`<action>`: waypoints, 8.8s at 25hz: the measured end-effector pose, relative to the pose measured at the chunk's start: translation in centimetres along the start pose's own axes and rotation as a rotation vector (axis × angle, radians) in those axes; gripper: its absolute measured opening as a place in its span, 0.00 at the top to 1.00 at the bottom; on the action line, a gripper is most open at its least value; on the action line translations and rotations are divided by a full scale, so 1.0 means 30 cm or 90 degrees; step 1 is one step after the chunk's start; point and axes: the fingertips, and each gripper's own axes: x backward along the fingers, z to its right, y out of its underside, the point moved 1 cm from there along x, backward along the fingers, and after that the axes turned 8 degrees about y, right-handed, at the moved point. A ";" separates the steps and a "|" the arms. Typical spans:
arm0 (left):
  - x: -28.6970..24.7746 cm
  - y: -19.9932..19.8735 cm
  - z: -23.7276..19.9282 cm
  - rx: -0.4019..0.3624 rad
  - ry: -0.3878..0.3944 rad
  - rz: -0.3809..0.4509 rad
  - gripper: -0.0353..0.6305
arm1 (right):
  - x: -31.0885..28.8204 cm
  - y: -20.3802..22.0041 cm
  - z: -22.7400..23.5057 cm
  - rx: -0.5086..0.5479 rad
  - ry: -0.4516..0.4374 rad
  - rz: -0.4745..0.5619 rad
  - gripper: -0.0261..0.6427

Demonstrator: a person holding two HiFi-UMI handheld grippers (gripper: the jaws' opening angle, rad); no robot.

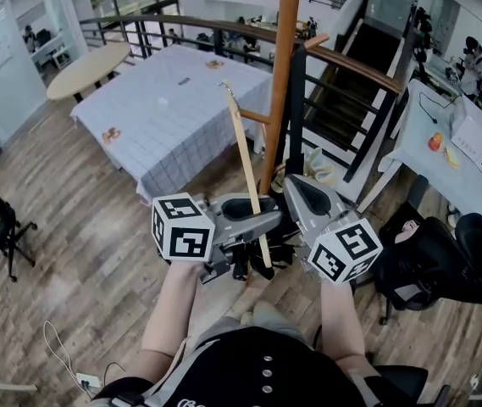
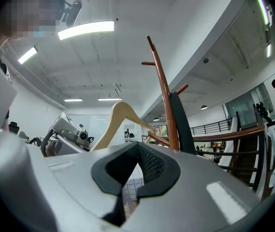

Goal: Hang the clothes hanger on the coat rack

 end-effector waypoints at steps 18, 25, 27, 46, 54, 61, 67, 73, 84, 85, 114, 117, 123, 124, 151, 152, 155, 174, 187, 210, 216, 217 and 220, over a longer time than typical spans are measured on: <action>0.001 -0.130 -0.124 -0.045 -0.053 -0.022 0.76 | -0.148 -0.066 0.061 0.022 -0.053 0.012 0.96; -0.001 -0.179 -0.150 -0.080 -0.070 -0.040 0.76 | -0.203 -0.119 0.097 0.016 -0.065 0.036 0.96; 0.000 -0.196 -0.157 -0.088 -0.074 -0.042 0.76 | -0.216 -0.129 0.102 0.020 -0.068 0.040 0.96; -0.014 -0.420 -0.185 -0.163 -0.072 -0.066 0.76 | -0.316 -0.363 0.049 0.090 -0.125 0.116 0.96; -0.028 -0.514 -0.199 -0.202 -0.077 -0.073 0.76 | -0.350 -0.458 0.037 0.147 -0.133 0.146 0.96; -0.028 -0.601 -0.209 -0.222 -0.077 -0.068 0.76 | -0.367 -0.499 0.054 0.165 -0.133 0.157 0.96; -0.027 -0.655 -0.224 -0.250 -0.100 -0.084 0.76 | -0.385 -0.571 0.047 0.186 -0.139 0.179 0.96; -0.060 -0.721 -0.219 -0.285 -0.113 -0.091 0.77 | -0.395 -0.618 0.059 0.184 -0.142 0.200 0.96; -0.074 -0.815 -0.251 -0.305 -0.108 -0.117 0.77 | -0.421 -0.678 0.077 0.196 -0.143 0.227 0.96; -0.075 -0.824 -0.254 -0.306 -0.107 -0.121 0.77 | -0.421 -0.681 0.081 0.193 -0.143 0.228 0.96; -0.057 -0.862 -0.337 -0.202 -0.036 -0.094 0.75 | -0.456 -0.670 0.119 0.160 -0.128 0.237 0.96; -0.058 -0.855 -0.321 -0.213 -0.039 -0.085 0.74 | -0.453 -0.655 0.127 0.152 -0.124 0.228 0.96; -0.057 -0.815 -0.325 -0.220 -0.052 -0.073 0.71 | -0.433 -0.625 0.118 0.146 -0.116 0.212 0.96; -0.055 -0.807 -0.325 -0.223 -0.058 -0.077 0.71 | -0.429 -0.620 0.112 0.144 -0.116 0.212 0.96; 0.022 -0.810 -0.249 -0.452 -0.319 0.018 0.53 | -0.362 -0.519 0.107 0.107 -0.079 0.172 0.96; 0.028 -0.811 -0.231 -0.465 -0.323 0.026 0.53 | -0.357 -0.514 0.100 0.107 -0.079 0.169 0.96; 0.040 -0.815 -0.168 -0.487 -0.317 0.047 0.52 | -0.342 -0.504 0.078 0.105 -0.082 0.165 0.96; 0.154 -0.764 0.088 -0.498 -0.310 0.170 0.45 | -0.253 -0.398 -0.009 0.075 -0.073 0.129 0.96; 0.173 -0.573 0.062 -0.426 -0.293 0.164 0.46 | -0.170 -0.338 -0.015 0.062 -0.031 0.119 0.96; 0.020 -0.271 -0.052 -0.327 -0.322 0.155 0.77 | -0.025 -0.129 0.040 0.015 -0.065 0.040 0.96; -0.014 -0.208 -0.050 -0.312 -0.305 0.138 0.79 | 0.005 -0.049 0.033 0.012 -0.082 0.015 0.96; -0.015 -0.197 -0.050 -0.312 -0.310 0.137 0.81 | 0.012 -0.031 0.031 0.011 -0.085 0.009 0.96; -0.010 -0.162 -0.056 -0.301 -0.326 0.144 0.93 | 0.034 -0.002 0.037 0.004 -0.080 0.001 0.96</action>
